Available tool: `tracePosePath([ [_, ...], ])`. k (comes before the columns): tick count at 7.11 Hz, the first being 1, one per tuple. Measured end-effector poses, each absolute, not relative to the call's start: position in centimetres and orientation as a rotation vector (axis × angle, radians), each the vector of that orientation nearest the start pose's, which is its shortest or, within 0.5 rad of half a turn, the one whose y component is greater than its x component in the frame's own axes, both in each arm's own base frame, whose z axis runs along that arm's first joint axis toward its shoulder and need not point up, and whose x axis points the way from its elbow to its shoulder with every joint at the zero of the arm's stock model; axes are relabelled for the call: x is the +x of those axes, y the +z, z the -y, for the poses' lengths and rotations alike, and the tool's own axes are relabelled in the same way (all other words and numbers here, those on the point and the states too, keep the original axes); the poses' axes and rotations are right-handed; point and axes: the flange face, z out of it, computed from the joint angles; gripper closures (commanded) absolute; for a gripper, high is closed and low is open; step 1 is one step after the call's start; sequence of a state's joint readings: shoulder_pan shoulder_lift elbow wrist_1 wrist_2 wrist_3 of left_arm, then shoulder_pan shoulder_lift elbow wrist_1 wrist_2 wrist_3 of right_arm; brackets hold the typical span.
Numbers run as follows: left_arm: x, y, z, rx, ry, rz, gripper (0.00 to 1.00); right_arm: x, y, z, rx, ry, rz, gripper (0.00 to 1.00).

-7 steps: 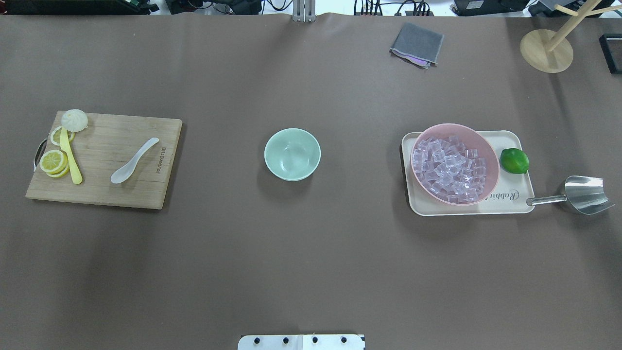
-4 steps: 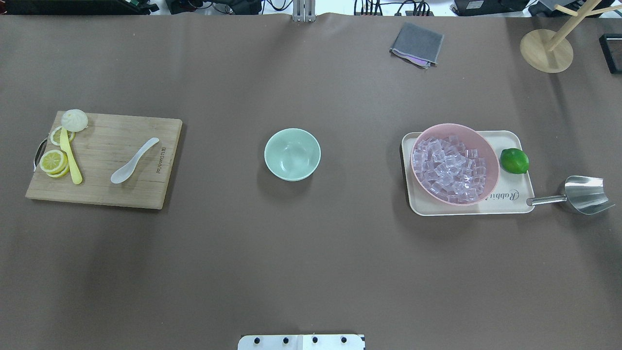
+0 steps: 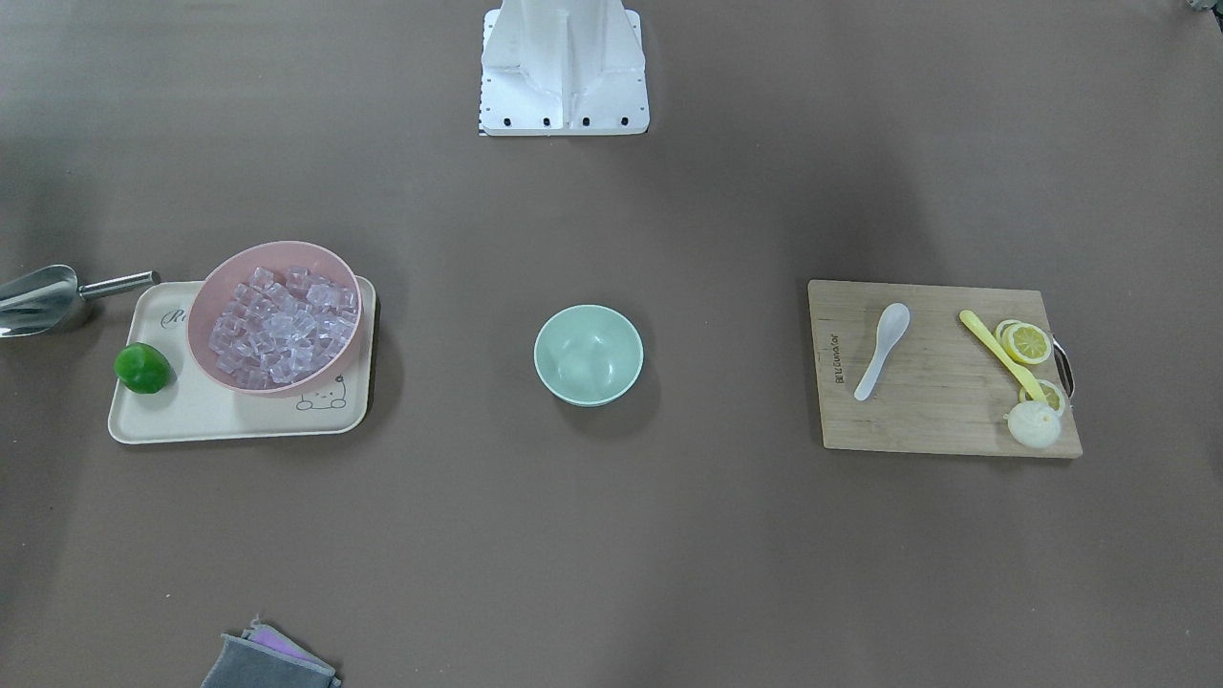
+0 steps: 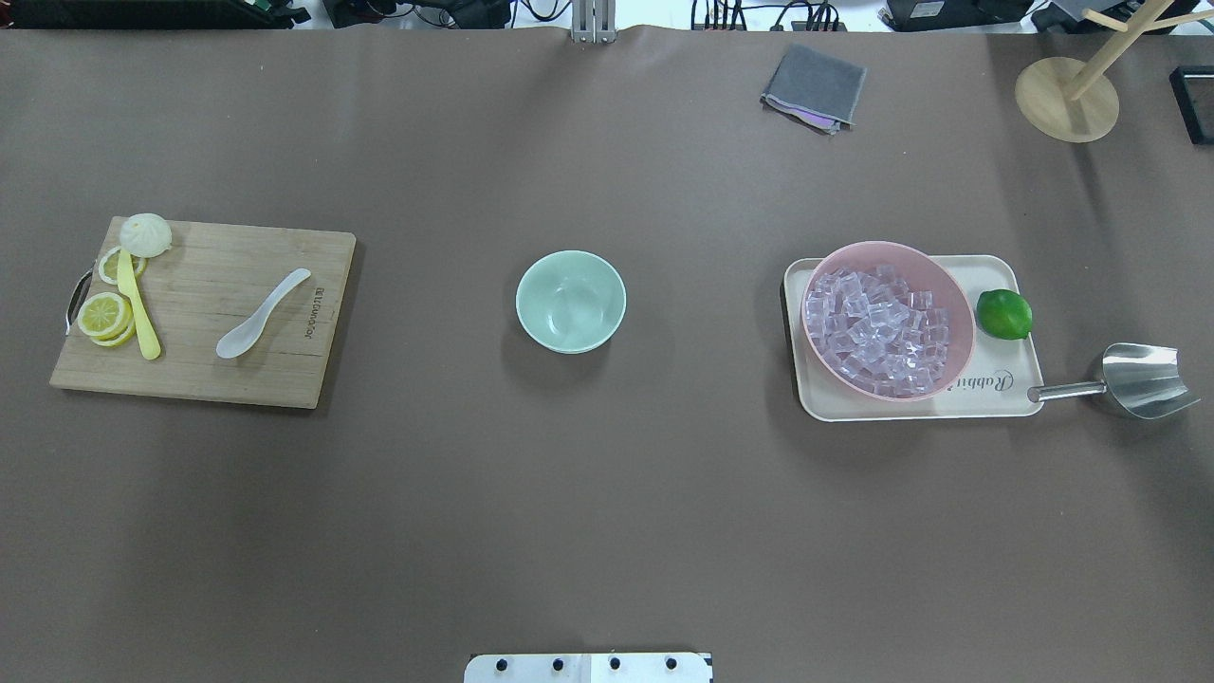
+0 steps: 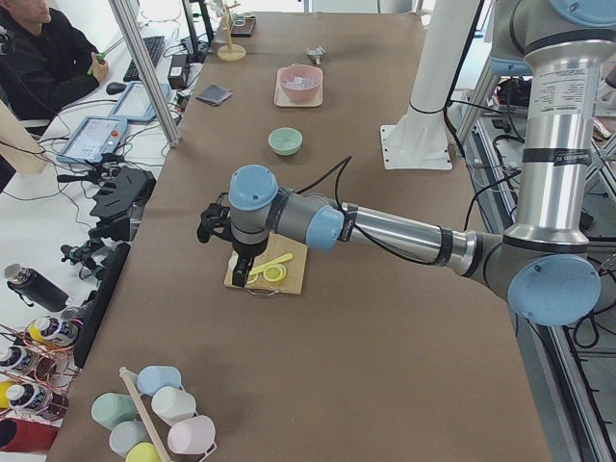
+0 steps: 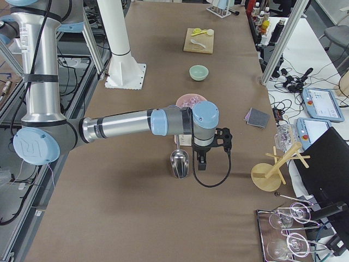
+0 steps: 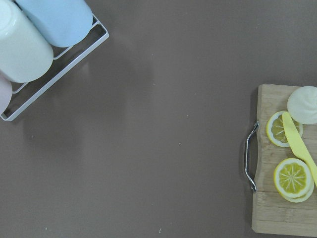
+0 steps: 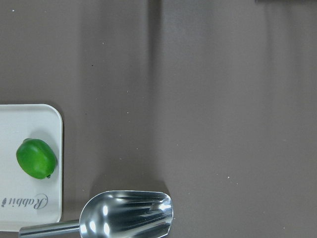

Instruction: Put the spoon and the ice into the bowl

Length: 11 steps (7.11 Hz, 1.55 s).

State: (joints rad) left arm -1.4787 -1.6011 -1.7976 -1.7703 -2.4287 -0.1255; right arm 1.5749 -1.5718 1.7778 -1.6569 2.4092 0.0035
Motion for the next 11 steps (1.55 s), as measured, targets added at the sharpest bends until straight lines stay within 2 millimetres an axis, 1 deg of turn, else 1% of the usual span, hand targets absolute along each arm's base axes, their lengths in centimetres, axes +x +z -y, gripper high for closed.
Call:
tracePosePath([
  [1, 3.0, 46.5, 52.3, 0.388, 0.216, -0.938, 0.02, 5.5, 55.8, 49.3, 0.16, -0.081, 0.837, 0.0],
  [2, 8.1, 42.7, 53.4, 0.401, 0.248, -0.994, 0.02, 4.3, 55.3, 49.8, 0.188, -0.122, 0.835, 0.0],
  [3, 14.5, 39.3, 54.5, 0.394, 0.294, -1.023, 0.02, 2.8, 54.6, 50.7, 0.201, -0.158, 0.827, 0.0],
  [4, 21.1, 37.2, 54.9, 0.404, 0.345, -0.999, 0.02, 1.8, 53.9, 51.4, 0.213, -0.181, 0.821, 0.0],
  [5, 27.0, 36.8, 54.3, 0.42, 0.385, -0.949, 0.02, 1.2, 53.1, 52.0, 0.223, -0.196, 0.821, 0.0],
  [6, 30.5, 37.5, 53.8, 0.436, 0.405, -0.912, 0.02, 0.9, 52.9, 52.3, 0.226, -0.203, 0.822, 0.0],
  [7, 32.1, 39.2, 53.7, 0.462, 0.415, -0.901, 0.02, 0.7, 53.0, 52.3, 0.218, -0.204, 0.829, 0.0],
  [8, 33.1, 41.6, 54.1, 0.485, 0.421, -0.905, 0.03, 0.6, 53.3, 52.3, 0.208, -0.2, 0.842, 0.0],
  [9, 33.7, 43.5, 54.4, 0.494, 0.424, -0.908, 0.14, 0.5, 53.4, 52.2, 0.203, -0.197, 0.851, 0.0],
  [10, 33.9, 44.4, 54.5, 0.496, 0.425, -0.912, 0.31, 0.5, 53.5, 52.2, 0.199, -0.195, 0.855, 0.0],
  [11, 34.0, 44.7, 54.5, 0.492, 0.427, -0.915, 0.33, 0.4, 53.5, 52.1, 0.199, -0.194, 0.857, 0.0],
])
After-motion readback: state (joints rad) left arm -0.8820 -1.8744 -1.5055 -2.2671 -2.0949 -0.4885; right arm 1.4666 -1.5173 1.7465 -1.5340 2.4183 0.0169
